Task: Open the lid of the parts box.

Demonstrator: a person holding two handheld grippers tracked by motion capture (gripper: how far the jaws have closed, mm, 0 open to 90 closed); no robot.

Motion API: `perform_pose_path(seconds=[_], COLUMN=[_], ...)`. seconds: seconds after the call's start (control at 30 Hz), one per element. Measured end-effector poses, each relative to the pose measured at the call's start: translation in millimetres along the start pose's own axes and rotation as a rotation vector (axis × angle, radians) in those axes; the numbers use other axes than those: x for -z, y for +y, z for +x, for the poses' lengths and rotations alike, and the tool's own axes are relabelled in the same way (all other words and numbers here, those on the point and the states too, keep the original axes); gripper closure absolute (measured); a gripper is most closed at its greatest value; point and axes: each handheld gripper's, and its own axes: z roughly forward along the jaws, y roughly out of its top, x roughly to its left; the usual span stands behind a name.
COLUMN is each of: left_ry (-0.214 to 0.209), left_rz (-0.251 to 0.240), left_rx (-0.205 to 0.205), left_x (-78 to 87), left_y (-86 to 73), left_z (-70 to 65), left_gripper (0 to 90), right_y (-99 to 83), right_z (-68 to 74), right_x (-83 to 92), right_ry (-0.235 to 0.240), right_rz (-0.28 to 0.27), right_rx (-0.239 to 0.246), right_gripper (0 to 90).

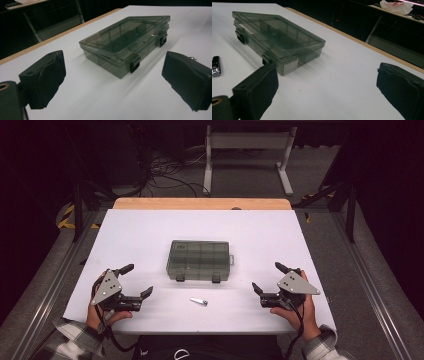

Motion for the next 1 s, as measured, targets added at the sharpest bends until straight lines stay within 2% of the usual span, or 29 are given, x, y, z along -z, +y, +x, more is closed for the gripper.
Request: perform_pose_path(seconds=[0.13, 0.17, 0.23, 0.33, 0.47, 0.53, 0.67, 0.9, 0.93, 1.0], left_ry=[-0.014, -0.017, -0.033, -0.040, -0.057, -0.073, -0.093, -0.121, -0.122, -0.131], left_rz=[0.010, 0.022, 0.030, 0.043, 0.068, 0.090, 0.134, 0.178, 0.178, 0.179], left_rx=[0.005, -0.005, 0.006, -0.004, 0.004, 0.014, 0.028, 0.064, 0.054, 0.059], left_x=[-2.8, -3.0, -4.0, -4.8, -9.6, -14.3, -27.9, -55.0, -58.0, -63.5], left_y=[-0.8, -1.2, -3.5, -4.0, -5.3, -7.3, -9.0, -8.9, -8.6, -7.9], left_z=[0.0, 0.4, -0.1, 0.0, 1.5, 3.1, 6.0, 12.8, 13.3, 13.5], left_gripper=[6.9, 6.9, 7.1, 6.8, 6.9, 7.1, 6.8, 7.3, 7.0, 7.6], right_y=[-0.2, -0.1, -0.4, -0.7, -2.3, -3.8, -5.0, -3.1, -1.9, 0.8], right_z=[0.4, 0.6, 2.4, 3.8, 6.1, 7.0, 7.3, 8.3, 8.9, 9.7], right_x=[-0.8, -1.3, -3.1, -5.3, -13.6, -19.8, -29.1, -49.5, -53.5, -59.9], right_ry=[0.001, 0.002, 0.008, 0.011, 0.032, 0.026, 0.045, 0.102, 0.111, 0.131], right_rz=[0.015, 0.023, 0.033, 0.044, 0.085, 0.121, 0.142, 0.174, 0.181, 0.174], right_rx=[0.009, 0.009, 0.013, 0.025, 0.020, 0.027, 0.022, -0.004, -0.008, -0.028], right_gripper=[4.6, 4.9, 5.5, 5.6, 6.1, 6.2, 6.4, 7.3, 7.3, 7.7])
